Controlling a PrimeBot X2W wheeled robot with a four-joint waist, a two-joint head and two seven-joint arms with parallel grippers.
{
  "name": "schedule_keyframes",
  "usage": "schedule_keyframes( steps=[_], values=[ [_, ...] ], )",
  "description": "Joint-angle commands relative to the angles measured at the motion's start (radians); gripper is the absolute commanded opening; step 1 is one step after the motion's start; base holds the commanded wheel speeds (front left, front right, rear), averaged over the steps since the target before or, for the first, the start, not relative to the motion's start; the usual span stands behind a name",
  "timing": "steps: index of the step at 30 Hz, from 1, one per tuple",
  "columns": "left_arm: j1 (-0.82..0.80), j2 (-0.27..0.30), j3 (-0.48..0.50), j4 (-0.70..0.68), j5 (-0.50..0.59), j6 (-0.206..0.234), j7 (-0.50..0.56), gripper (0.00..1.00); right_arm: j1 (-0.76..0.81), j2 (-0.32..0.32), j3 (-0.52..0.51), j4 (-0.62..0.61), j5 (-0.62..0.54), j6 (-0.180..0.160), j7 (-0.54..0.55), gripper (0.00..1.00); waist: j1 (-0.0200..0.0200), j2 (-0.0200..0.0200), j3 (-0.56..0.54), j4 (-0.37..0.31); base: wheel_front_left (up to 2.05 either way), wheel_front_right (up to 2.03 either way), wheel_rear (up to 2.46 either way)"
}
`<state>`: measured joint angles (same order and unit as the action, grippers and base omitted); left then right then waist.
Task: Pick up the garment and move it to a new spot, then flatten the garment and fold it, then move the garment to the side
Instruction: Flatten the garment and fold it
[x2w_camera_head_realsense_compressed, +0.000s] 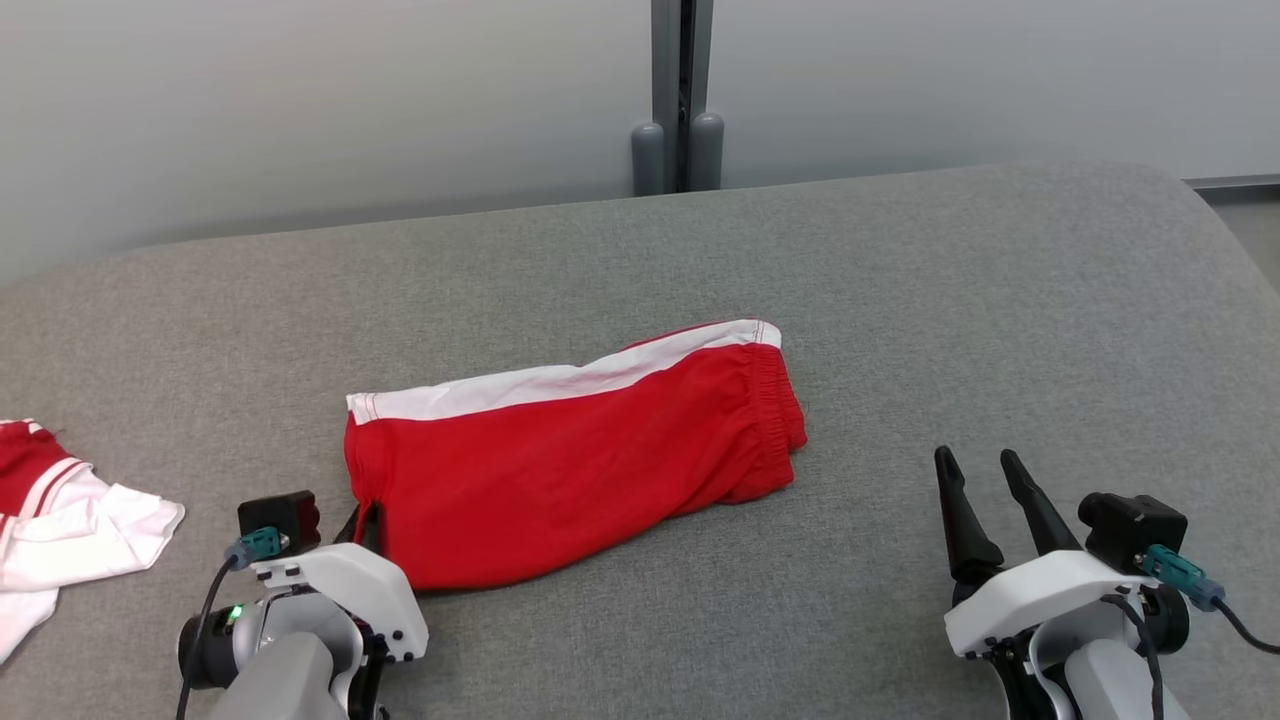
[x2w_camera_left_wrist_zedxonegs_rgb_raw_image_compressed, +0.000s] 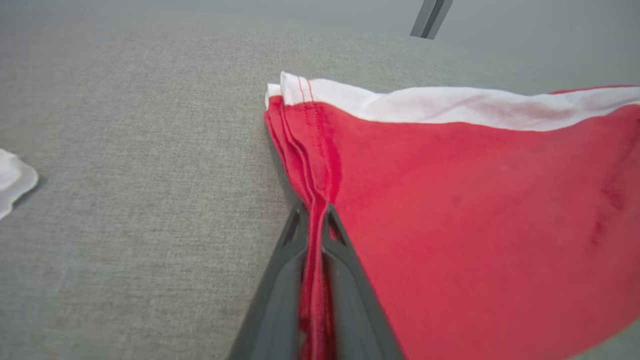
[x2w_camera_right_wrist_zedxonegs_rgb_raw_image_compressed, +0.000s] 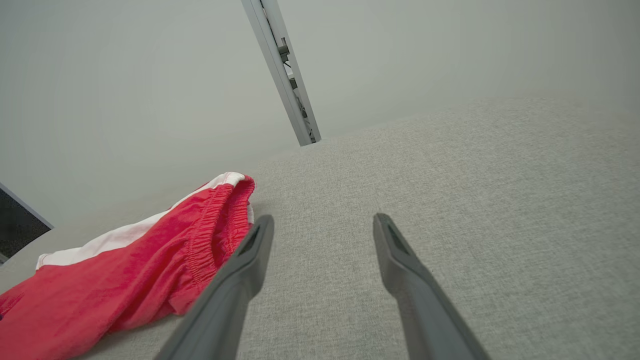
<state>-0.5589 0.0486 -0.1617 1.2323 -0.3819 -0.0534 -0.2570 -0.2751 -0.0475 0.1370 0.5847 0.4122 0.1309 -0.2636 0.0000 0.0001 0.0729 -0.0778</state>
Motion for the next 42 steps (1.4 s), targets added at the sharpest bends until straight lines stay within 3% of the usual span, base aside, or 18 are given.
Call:
schedule_keyframes(
  steps=[1,2,4,10,19,31,38,40,42],
  values=[
    [0.016,0.004,-0.008,-0.03,-0.001,0.019,-0.007,0.73,0.008,-0.007,0.004,-0.003,-0.009,0.0,-0.001,1.0,0.0,-0.0001,0.004,0.004,0.0,0.0,0.0],
    [0.024,0.004,-0.009,-0.053,0.002,0.028,-0.008,1.0,0.006,-0.007,0.008,-0.003,-0.01,0.0,-0.001,1.0,0.0,-0.0001,0.006,0.005,0.0,0.0,0.0],
    [0.059,0.01,-0.009,-0.163,0.035,0.062,-0.008,1.0,-0.004,-0.007,0.022,-0.001,-0.004,0.0,-0.001,1.0,0.0,-0.0001,0.012,0.013,0.0,0.0,0.0],
    [0.167,0.016,0.003,-0.395,0.113,0.104,-0.008,1.0,-0.027,-0.006,0.057,0.005,0.013,0.0,-0.001,1.0,0.0,-0.0001,0.017,0.052,0.0,0.0,0.0],
    [0.281,0.01,0.014,-0.591,0.186,0.11,-0.008,1.0,-0.091,-0.007,0.088,0.066,0.016,0.0,-0.001,1.0,0.0,-0.0001,0.04,0.144,0.0,0.0,0.0],
    [0.33,0.004,-0.007,-0.669,0.216,0.081,-0.008,1.0,-0.206,-0.007,0.045,0.316,-0.021,0.0,-0.001,1.0,0.0,-0.0001,0.082,0.245,0.0,0.0,0.0],
    [0.322,0.004,-0.018,-0.659,0.174,0.077,-0.008,1.0,-0.207,-0.003,0.118,0.438,0.066,0.0,0.002,1.0,0.0,-0.0001,0.1,0.258,0.0,0.0,0.0],
    [0.318,0.004,-0.015,-0.663,0.174,0.079,-0.008,1.0,-0.205,0.0,0.15,0.446,0.097,0.0,0.005,0.77,0.0,-0.0001,0.105,0.256,0.0,0.0,0.0],
    [0.312,0.004,-0.014,-0.666,0.174,0.077,-0.008,1.0,-0.211,0.002,0.17,0.448,0.119,0.0,0.006,0.38,0.0,-0.0001,0.11,0.253,0.0,0.0,0.0]
  ],
)
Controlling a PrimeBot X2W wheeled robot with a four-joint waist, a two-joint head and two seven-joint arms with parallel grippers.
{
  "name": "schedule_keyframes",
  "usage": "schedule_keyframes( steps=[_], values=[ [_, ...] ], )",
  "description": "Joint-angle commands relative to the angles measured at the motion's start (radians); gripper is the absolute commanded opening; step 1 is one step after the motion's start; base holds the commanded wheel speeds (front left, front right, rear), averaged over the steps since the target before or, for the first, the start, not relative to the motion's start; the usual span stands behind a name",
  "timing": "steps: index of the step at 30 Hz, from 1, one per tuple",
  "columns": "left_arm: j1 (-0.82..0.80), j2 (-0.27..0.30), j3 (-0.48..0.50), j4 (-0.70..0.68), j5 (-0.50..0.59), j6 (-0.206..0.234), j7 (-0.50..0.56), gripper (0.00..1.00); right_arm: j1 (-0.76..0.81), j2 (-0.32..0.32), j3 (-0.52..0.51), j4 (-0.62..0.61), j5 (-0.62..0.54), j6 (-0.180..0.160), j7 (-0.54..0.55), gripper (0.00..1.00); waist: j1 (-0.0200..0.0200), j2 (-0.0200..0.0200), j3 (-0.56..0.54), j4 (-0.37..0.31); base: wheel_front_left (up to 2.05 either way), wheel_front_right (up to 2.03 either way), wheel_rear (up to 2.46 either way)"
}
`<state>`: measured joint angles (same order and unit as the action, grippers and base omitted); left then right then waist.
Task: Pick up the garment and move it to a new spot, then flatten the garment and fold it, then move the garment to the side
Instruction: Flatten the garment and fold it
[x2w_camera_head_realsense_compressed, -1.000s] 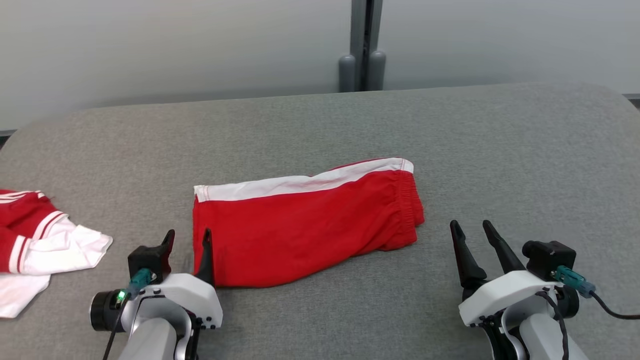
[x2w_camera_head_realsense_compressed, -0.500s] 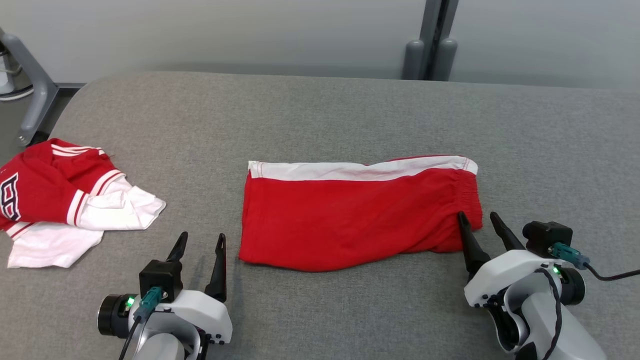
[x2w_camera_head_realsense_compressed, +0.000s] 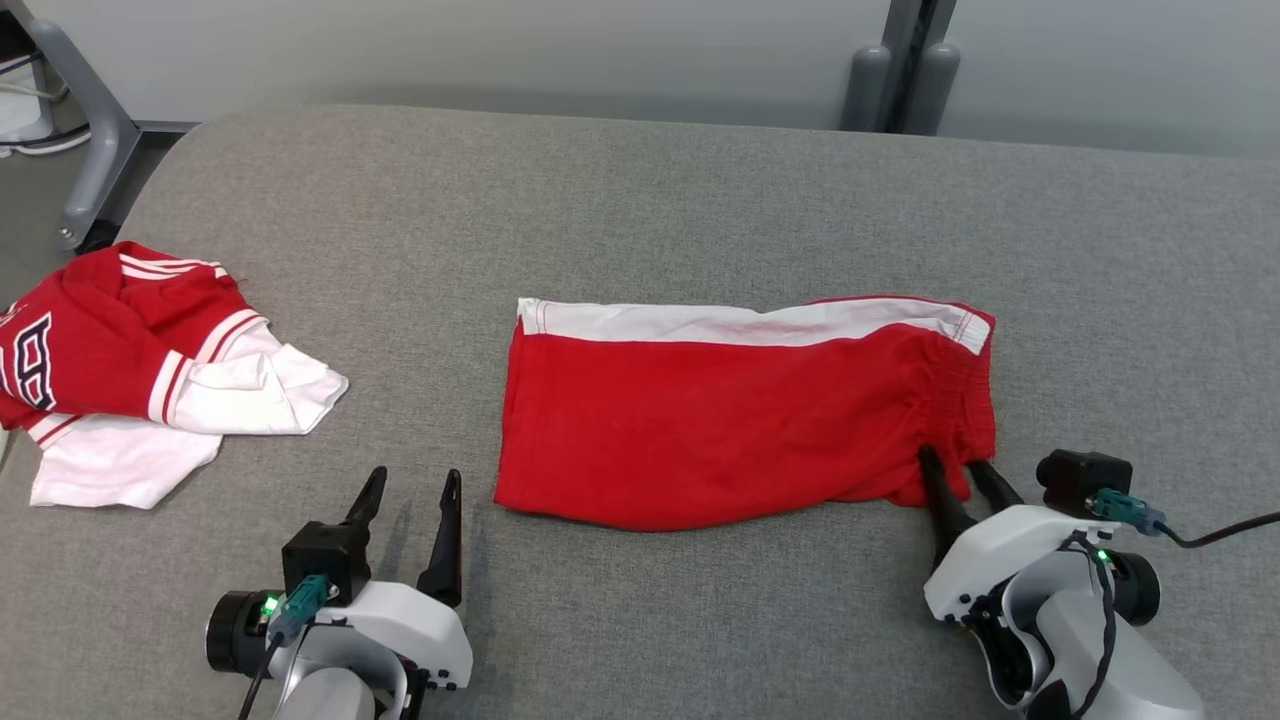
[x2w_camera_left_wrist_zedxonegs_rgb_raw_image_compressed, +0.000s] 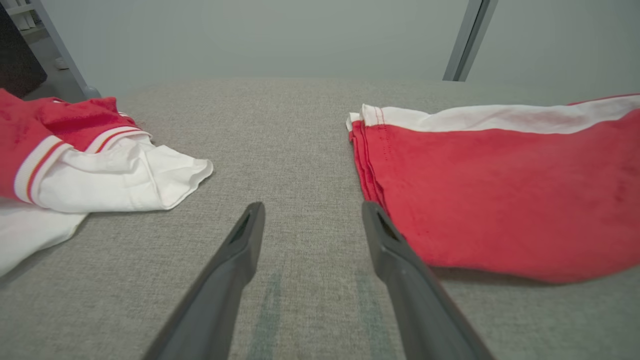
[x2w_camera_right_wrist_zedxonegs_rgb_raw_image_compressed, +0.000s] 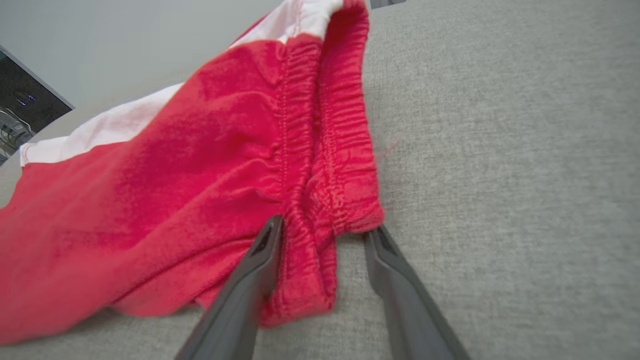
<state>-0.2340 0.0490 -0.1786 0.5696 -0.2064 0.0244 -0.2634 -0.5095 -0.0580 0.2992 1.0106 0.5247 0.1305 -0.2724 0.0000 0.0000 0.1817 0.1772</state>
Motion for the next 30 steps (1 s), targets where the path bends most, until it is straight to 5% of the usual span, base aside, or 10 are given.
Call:
schedule_keyframes(
  steps=[1,19,30],
  values=[
    [-0.017,0.003,0.001,-0.005,-0.001,-0.002,-0.002,1.0,0.02,0.012,0.011,0.016,0.013,0.0,0.015,0.0,0.0,0.0,0.004,-0.003,0.0,0.0,0.0],
    [0.031,0.003,-0.047,0.013,-0.02,-0.013,-0.002,1.0,0.027,0.004,-0.134,-0.153,-0.087,0.0,0.008,0.0,0.0,0.0,-0.066,-0.103,0.0,0.0,0.0],
    [0.021,0.004,-0.143,0.02,-0.08,0.003,-0.002,1.0,-0.035,0.005,0.056,-0.223,-0.197,0.0,0.012,0.0,0.0,0.0,-0.075,-0.068,0.0,0.0,0.0]
  ],
)
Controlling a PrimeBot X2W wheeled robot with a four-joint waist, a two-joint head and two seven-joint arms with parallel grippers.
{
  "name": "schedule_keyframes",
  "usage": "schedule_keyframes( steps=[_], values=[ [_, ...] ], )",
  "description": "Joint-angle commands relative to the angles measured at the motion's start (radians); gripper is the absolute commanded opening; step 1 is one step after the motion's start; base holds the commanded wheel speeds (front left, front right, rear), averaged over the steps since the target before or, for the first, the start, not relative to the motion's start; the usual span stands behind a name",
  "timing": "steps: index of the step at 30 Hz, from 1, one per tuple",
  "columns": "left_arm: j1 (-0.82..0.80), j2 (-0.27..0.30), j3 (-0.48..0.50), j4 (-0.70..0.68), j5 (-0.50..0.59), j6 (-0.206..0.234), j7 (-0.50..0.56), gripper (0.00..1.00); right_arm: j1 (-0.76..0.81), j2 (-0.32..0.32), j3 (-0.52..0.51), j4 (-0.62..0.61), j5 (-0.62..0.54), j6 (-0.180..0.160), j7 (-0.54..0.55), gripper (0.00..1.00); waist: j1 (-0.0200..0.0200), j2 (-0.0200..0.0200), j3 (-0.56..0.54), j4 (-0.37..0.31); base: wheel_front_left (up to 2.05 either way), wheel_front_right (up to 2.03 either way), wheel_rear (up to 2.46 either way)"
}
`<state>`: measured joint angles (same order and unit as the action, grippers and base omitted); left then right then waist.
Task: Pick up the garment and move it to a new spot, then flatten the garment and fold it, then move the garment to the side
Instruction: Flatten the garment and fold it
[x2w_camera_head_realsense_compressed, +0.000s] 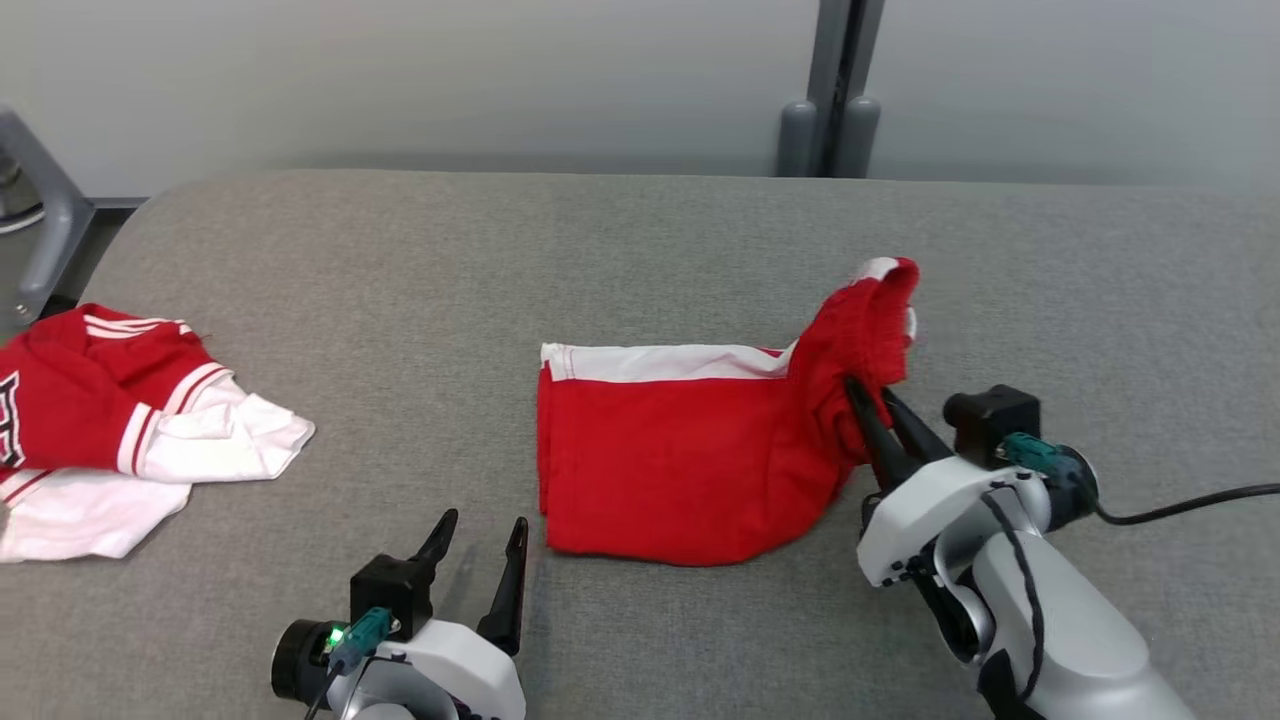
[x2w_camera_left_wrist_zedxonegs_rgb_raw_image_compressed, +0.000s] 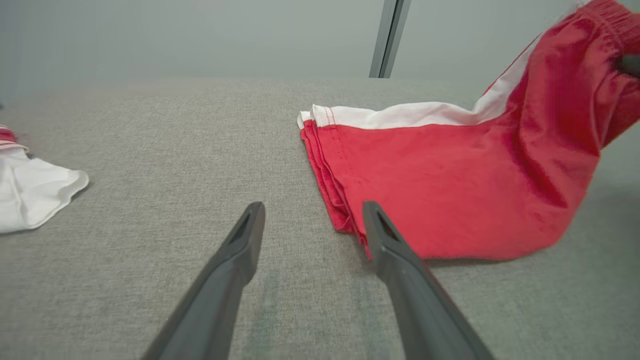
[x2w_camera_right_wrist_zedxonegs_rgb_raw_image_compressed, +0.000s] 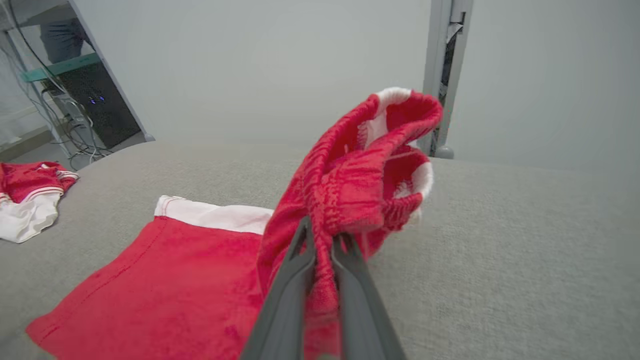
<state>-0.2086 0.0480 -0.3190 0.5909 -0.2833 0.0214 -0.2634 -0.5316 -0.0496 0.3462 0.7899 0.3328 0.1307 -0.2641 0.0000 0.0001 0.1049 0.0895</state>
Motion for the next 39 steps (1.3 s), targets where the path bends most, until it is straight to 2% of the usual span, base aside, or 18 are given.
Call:
schedule_keyframes(
  steps=[1,7,14,15,16,17,22,26,30,31,35,39],
  values=[
    [-0.007,0.005,-0.011,-0.002,-0.011,0.006,-0.002,1.0,-0.019,-0.003,0.036,-0.002,0.0,0.0,0.007,0.0,0.0,-0.0001,0.002,0.036,0.0,0.0,0.0],
    [-0.01,0.005,-0.057,-0.008,-0.04,0.02,-0.002,1.0,-0.045,-0.004,0.255,-0.015,0.067,0.0,0.038,0.0,0.0,-0.0001,0.004,0.168,0.0,0.0,0.0],
    [-0.009,0.004,-0.08,-0.015,-0.059,0.031,-0.002,1.0,-0.075,-0.005,0.359,0.033,0.132,0.0,0.057,0.0,0.0,-0.0001,0.018,0.272,0.0,0.0,0.0],
    [-0.007,0.004,-0.081,-0.016,-0.06,0.033,-0.002,1.0,-0.08,-0.005,0.364,0.044,0.141,0.0,0.059,0.25,0.0,-0.0001,0.02,0.279,0.0,0.0,0.0],
    [-0.006,0.004,-0.08,-0.017,-0.06,0.034,-0.002,1.0,-0.081,-0.005,0.369,0.049,0.159,0.0,0.059,0.71,0.0,-0.0001,0.02,0.284,0.0,0.0,0.0],
    [-0.003,0.004,-0.078,-0.017,-0.059,0.035,-0.002,1.0,-0.084,-0.005,0.377,0.048,0.17,0.0,0.055,1.0,0.0,-0.0001,0.021,0.286,0.0,0.0,0.0],
    [0.004,0.004,-0.057,-0.018,-0.04,0.041,-0.002,1.0,-0.095,-0.007,0.387,0.055,0.21,0.0,0.02,1.0,0.0,-0.0001,0.014,0.255,0.0,0.0,0.0],
    [0.006,0.005,-0.034,-0.033,-0.027,0.043,-0.002,1.0,-0.087,-0.006,0.327,0.077,0.201,0.0,0.0,1.0,0.0,-0.0001,0.003,0.195,0.0,0.0,0.0],
    [0.003,0.005,-0.002,-0.058,0.0,0.052,-0.002,1.0,-0.038,-0.005,0.135,0.037,0.127,0.0,-0.002,1.0,0.0,-0.0001,-0.007,0.124,0.0,0.0,0.0],
    [0.003,0.005,-0.002,-0.058,0.0,0.052,-0.002,1.0,-0.038,-0.005,0.135,0.037,0.127,0.0,-0.002,1.0,0.0,-0.0001,-0.007,0.124,0.0,0.0,0.0],
    [0.012,0.005,0.039,-0.072,0.036,0.058,-0.002,1.0,0.052,-0.004,-0.046,-0.04,0.006,0.0,-0.002,1.0,0.0,-0.0001,-0.017,0.058,0.0,0.0,0.0],
    [0.028,0.005,0.084,-0.077,0.063,0.056,-0.002,1.0,0.141,-0.004,-0.146,-0.101,-0.073,0.0,-0.002,1.0,0.0,-0.0001,-0.03,0.003,0.0,0.0,0.0]
  ],
)
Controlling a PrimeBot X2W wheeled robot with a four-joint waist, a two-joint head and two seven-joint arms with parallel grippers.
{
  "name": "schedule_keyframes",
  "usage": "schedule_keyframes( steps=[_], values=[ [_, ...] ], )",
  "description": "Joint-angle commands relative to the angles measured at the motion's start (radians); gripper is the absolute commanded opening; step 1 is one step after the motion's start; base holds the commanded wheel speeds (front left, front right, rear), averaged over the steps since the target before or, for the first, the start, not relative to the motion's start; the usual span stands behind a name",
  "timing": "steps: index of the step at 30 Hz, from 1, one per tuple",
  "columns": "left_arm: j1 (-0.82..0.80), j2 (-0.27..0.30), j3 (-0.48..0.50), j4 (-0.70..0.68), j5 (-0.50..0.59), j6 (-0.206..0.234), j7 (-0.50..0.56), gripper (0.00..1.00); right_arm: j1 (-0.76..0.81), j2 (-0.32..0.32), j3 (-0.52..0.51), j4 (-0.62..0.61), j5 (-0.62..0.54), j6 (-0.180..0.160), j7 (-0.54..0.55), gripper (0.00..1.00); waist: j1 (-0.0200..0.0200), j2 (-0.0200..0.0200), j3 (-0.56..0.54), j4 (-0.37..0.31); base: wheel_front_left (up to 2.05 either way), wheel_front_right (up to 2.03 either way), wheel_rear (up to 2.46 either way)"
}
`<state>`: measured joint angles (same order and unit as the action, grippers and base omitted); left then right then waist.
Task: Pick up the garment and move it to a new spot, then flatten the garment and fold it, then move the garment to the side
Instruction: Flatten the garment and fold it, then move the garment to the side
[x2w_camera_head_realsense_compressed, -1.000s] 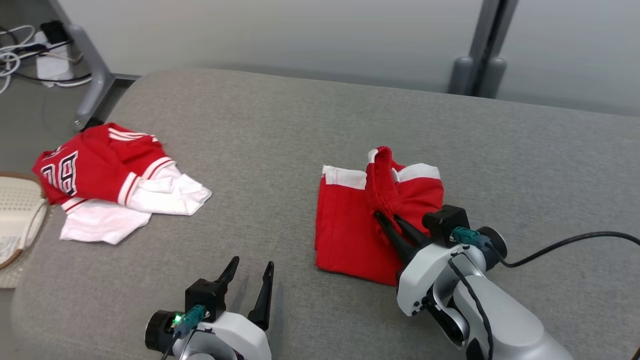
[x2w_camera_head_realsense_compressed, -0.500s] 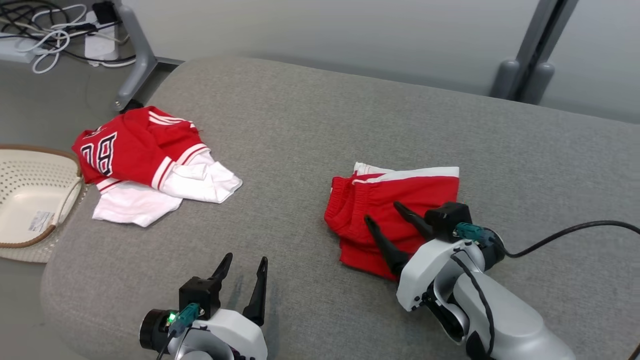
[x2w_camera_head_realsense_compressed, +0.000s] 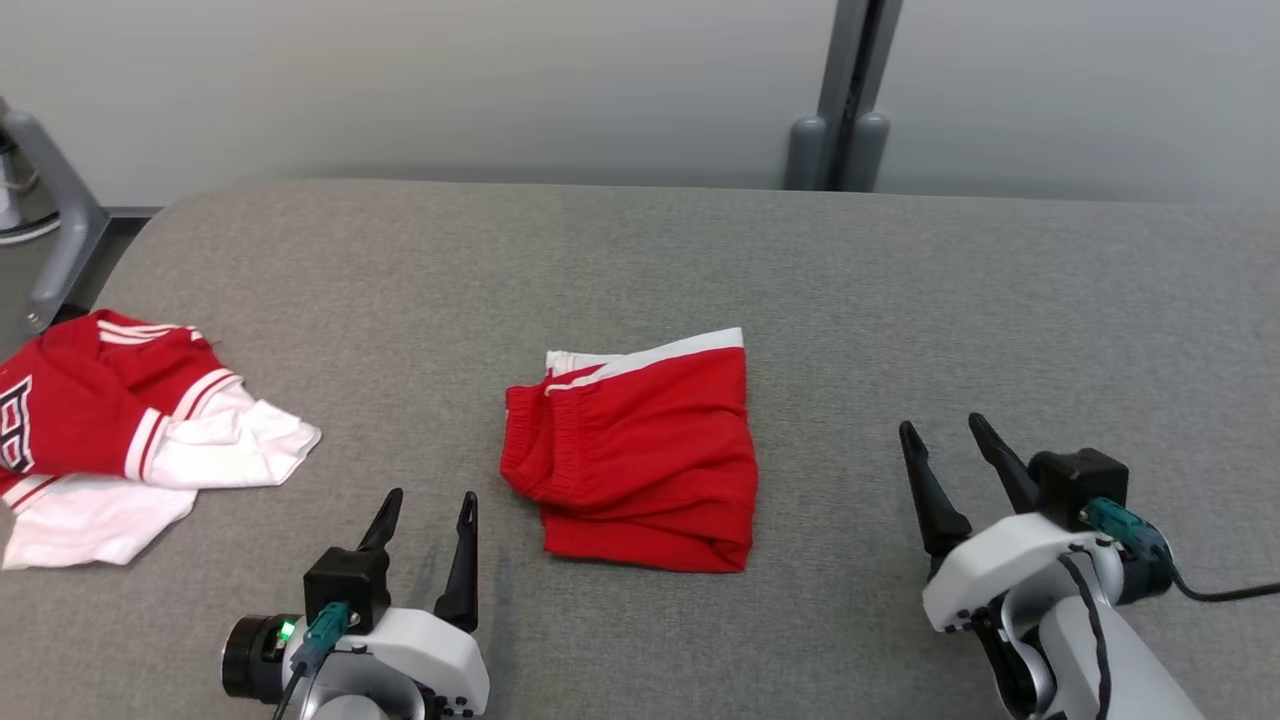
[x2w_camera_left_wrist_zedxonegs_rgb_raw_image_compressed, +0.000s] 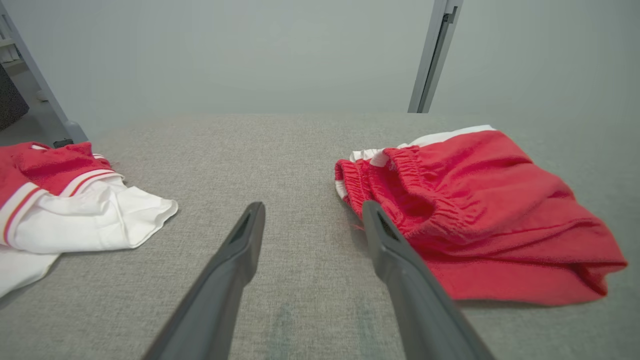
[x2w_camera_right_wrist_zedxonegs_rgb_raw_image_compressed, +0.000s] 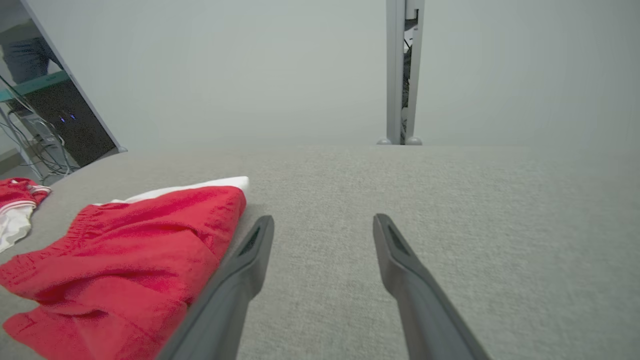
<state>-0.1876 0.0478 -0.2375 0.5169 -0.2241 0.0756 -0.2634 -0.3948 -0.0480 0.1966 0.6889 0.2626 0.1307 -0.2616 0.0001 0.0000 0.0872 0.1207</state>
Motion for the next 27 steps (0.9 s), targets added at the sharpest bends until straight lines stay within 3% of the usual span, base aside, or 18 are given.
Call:
schedule_keyframes(
  steps=[1,10,27],
  values=[
    [0.012,0.005,0.013,-0.003,0.01,0.0,-0.002,1.0,0.023,-0.006,-0.014,-0.011,-0.011,0.0,-0.004,1.0,-0.0001,0.0,-0.016,-0.04,0.0,0.0,0.0],
    [0.088,0.005,0.099,0.002,0.055,-0.008,-0.002,1.0,0.156,-0.006,-0.107,-0.079,-0.039,0.0,-0.005,1.0,-0.0001,0.0,-0.069,-0.115,0.0,0.0,0.0],
    [0.185,0.005,0.187,-0.029,0.092,0.003,-0.002,1.0,0.258,-0.006,-0.088,-0.142,-0.014,0.0,-0.005,1.0,-0.0001,0.0,-0.113,-0.135,0.0,0.0,0.0]
  ],
)
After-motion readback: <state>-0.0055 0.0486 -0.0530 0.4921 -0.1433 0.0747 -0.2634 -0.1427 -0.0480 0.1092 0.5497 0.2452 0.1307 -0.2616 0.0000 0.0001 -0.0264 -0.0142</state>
